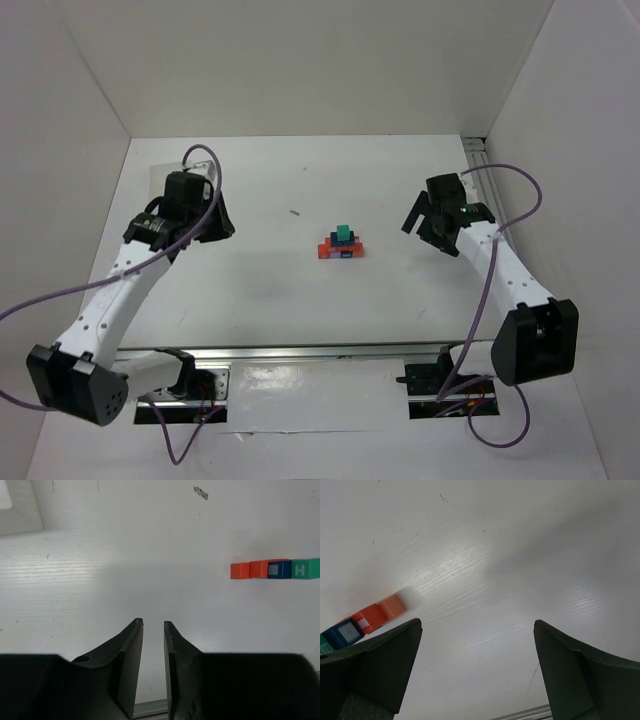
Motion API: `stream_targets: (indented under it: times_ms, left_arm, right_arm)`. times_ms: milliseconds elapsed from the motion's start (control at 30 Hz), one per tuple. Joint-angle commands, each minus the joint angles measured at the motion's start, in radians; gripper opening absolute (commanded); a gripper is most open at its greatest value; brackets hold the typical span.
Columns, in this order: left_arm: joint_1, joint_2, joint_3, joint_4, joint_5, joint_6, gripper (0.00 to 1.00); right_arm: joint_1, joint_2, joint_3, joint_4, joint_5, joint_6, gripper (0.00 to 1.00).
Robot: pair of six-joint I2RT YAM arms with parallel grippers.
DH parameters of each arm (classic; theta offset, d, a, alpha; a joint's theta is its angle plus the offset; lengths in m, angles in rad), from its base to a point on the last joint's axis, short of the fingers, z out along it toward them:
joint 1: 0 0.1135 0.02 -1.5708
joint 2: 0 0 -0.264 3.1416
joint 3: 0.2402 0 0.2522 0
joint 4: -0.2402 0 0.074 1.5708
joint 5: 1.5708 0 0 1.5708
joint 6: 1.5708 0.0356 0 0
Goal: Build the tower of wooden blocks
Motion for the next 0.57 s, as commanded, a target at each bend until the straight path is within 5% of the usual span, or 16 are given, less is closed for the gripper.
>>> stream_targets:
  times_ms: [0, 100, 200, 533]
  left_arm:
    - [-0.003, -0.129, -0.052, 0.032, -0.015, 0.001, 0.37]
    - [-0.003, -0.279, -0.123, 0.074, 0.003, -0.009, 0.67]
    - [-0.003, -0.379, -0.163, 0.095, 0.003, -0.019, 0.85]
    - [-0.003, -0.421, -0.132, 0.029, -0.030, -0.039, 0.86]
  right_arm:
    - [-0.005, -0.097, -0.043, 0.049, -0.010, -0.028, 1.00]
    - [-0.005, -0.172, -0.096, 0.071, -0.019, -0.038, 1.00]
    - [-0.005, -0.230, -0.126, 0.080, -0.032, -0.063, 1.00]
    - [-0.005, -0.310, -0.169, 0.077, -0.001, -0.101, 1.00]
